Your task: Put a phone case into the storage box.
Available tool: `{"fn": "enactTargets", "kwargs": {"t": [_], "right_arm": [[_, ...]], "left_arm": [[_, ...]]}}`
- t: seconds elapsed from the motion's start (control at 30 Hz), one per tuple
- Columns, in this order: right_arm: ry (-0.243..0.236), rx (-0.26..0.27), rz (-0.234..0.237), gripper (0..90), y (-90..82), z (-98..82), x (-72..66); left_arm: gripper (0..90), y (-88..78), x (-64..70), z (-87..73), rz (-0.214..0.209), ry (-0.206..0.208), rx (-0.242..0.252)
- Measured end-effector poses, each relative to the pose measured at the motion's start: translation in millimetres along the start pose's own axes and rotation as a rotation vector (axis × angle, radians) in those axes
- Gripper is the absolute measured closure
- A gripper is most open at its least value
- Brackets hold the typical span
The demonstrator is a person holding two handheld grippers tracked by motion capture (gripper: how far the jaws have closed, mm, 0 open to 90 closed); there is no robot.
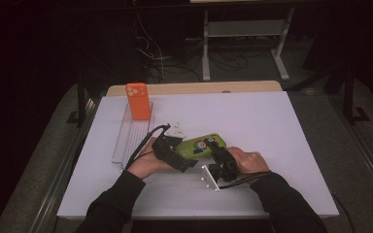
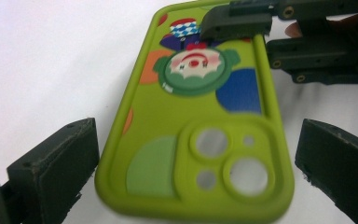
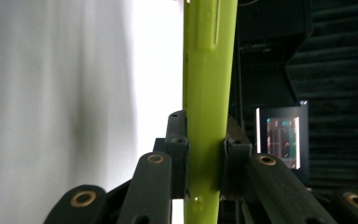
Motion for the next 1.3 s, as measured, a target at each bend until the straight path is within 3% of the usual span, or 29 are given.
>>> {"fn": "enactTargets", "kwargs": {"t": [0.13, 0.17, 0.27, 0.37, 0.43, 0.5, 0.6, 0.63, 0.77, 0.83, 0.9, 1.03, 1.1, 1.23, 1.3], "right_arm": [[0.09, -0.035, 0.038, 75.4, -0.1, -6.4, 2.1], [0.131, -0.056, 0.065, 75.4, -1.0, -8.4, 0.3], [0.216, -0.059, 0.067, 75.4, 1.2, -10.5, 7.2], [0.274, -0.065, 0.106, 75.4, 2.3, -13.7, 10.6], [0.316, -0.07, 0.133, 75.4, 2.7, -15.3, 11.8], [0.396, -0.092, 0.17, 75.4, 2.0, -16.2, 11.8], [0.522, -0.117, 0.215, 75.4, 2.1, -16.6, 11.1], [0.553, -0.125, 0.227, 75.4, 2.6, -17.6, 11.1], [0.667, -0.15, 0.274, 75.3, 4.7, -21.5, 12.2], [0.714, -0.167, 0.296, 75.3, 6.0, -24.5, 12.6], [0.801, -0.184, 0.315, 75.4, 6.9, -24.9, 13.0], [0.916, -0.204, 0.371, 75.3, 7.8, -29.3, 13.6], [0.999, -0.23, 0.402, 75.3, 7.5, -31.0, 13.2], [1.106, -0.249, 0.449, 75.4, 8.6, -36.9, 13.8], [1.19, -0.26, 0.479, 75.4, 8.8, -39.6, 15.5]], "left_arm": [[0.0, -2.2, -1.7, 0.0, 0.007, -0.013, 0.02], [0.0, -4.0, -3.3, -0.7, 0.007, 0.006, 0.007], [0.0, -5.2, -3.5, 0.6, 0.014, -0.004, 0.029], [0.0, -7.6, -5.8, 0.9, 0.03, 0.011, 0.028], [0.0, -7.7, -5.2, 0.8, 0.028, -0.008, 0.04], [0.0, -6.7, -4.9, 1.8, 0.032, -0.036, 0.065], [0.0, -8.0, -8.0, 2.3, 0.041, -0.03, 0.068], [0.0, -9.5, -9.7, 1.6, 0.046, -0.014, 0.054], [0.0, -9.2, -10.1, 2.3, 0.055, -0.029, 0.071], [0.0, -9.7, -10.9, 0.1, 0.056, -0.022, 0.051], [0.0, -9.1, -10.4, -0.5, 0.056, -0.036, 0.055], [0.0, -9.0, -10.7, 1.5, 0.058, -0.054, 0.079], [0.0, -10.2, -11.7, 0.9, 0.06, -0.053, 0.071], [0.0, -10.6, -13.3, 3.2, 0.058, -0.055, 0.084], [0.0, -10.4, -13.9, 4.2, 0.056, -0.059, 0.088]]}}
Point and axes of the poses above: each handheld gripper's, and its own axes: y roughly forward along the jaws, z roughly out of its top, x roughly to its right, the point moved 8 cm from there along y, roughly forward along the jaws, and after that the axes turned 11 degrees about -z, right-handed, at the moved point
